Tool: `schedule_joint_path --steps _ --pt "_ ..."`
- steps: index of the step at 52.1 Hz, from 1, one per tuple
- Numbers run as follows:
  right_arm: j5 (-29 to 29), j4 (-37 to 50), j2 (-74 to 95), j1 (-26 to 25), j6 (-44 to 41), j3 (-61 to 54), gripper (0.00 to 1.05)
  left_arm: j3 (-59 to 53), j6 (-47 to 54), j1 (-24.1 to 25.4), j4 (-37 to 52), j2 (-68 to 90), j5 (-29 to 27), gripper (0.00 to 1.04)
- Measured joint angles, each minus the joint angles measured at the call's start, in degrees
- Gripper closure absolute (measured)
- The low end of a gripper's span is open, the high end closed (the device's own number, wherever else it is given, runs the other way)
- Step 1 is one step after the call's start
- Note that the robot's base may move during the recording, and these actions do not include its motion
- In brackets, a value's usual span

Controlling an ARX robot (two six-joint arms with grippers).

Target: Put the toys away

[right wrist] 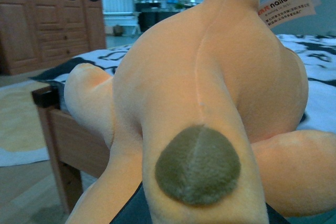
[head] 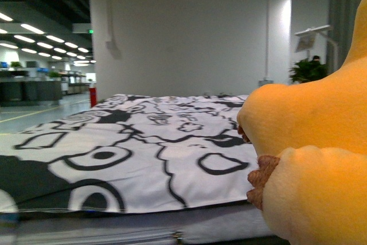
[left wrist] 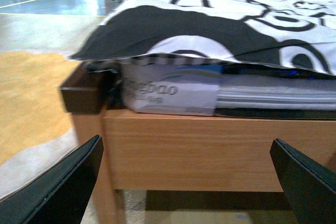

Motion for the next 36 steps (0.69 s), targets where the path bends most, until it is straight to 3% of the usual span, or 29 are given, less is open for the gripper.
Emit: schedule_joint_path --steps 36 --pt "0.57 0.07 -0.28 0.0 -0.13 -0.13 0.88 0.0 0.09 -0.04 -0.02 0.07 0.2 0.06"
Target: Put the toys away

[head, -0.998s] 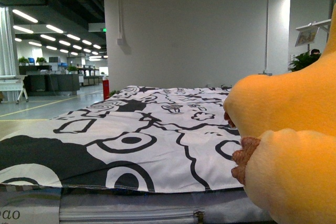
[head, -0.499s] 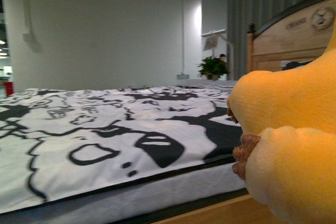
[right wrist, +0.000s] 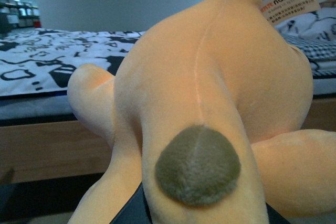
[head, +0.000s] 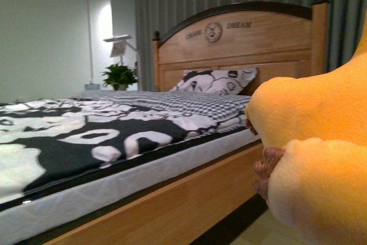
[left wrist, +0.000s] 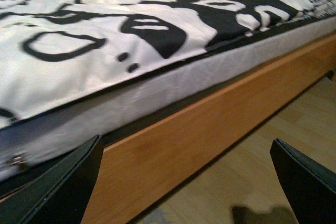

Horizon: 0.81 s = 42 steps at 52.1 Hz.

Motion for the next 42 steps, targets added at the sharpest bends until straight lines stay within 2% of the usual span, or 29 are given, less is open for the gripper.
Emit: schedule_joint_path --steps 42 --pt "0.13 0.0 -0.02 0.0 0.02 -0.02 0.88 0.0 0.07 -0.02 0.0 0.0 0.24 0.06"
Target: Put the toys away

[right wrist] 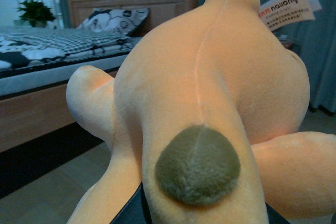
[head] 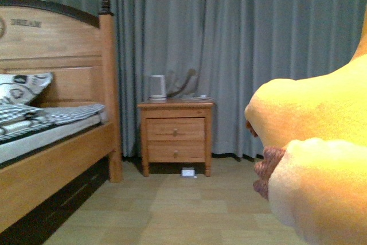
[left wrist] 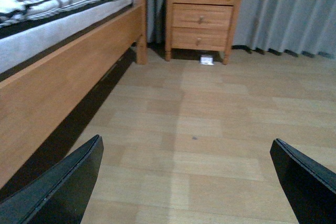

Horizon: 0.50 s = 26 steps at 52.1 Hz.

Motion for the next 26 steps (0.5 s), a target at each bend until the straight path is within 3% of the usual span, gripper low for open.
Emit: schedule_joint_path --steps 26 --pt "-0.33 0.0 -0.07 -0.09 -0.02 0.0 0.88 0.0 0.02 0.02 0.0 0.0 -0.22 0.06"
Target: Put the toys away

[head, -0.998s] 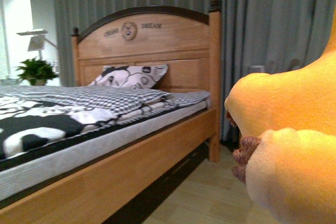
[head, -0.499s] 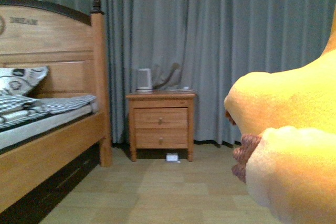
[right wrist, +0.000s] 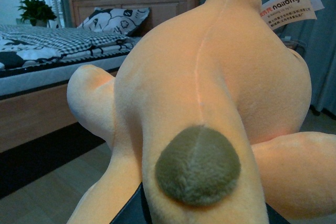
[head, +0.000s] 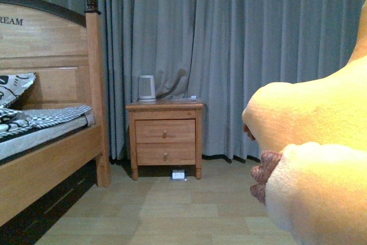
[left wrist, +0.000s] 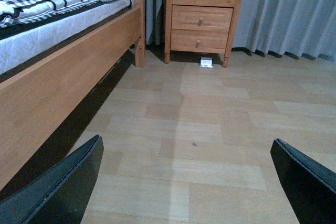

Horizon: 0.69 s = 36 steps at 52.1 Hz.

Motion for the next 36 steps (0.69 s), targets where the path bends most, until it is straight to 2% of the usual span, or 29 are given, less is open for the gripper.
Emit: schedule_joint_path --steps 36 --pt "0.0 0.0 0.0 0.02 0.0 0.0 0.88 0.0 0.0 0.0 0.0 0.0 0.0 0.06"
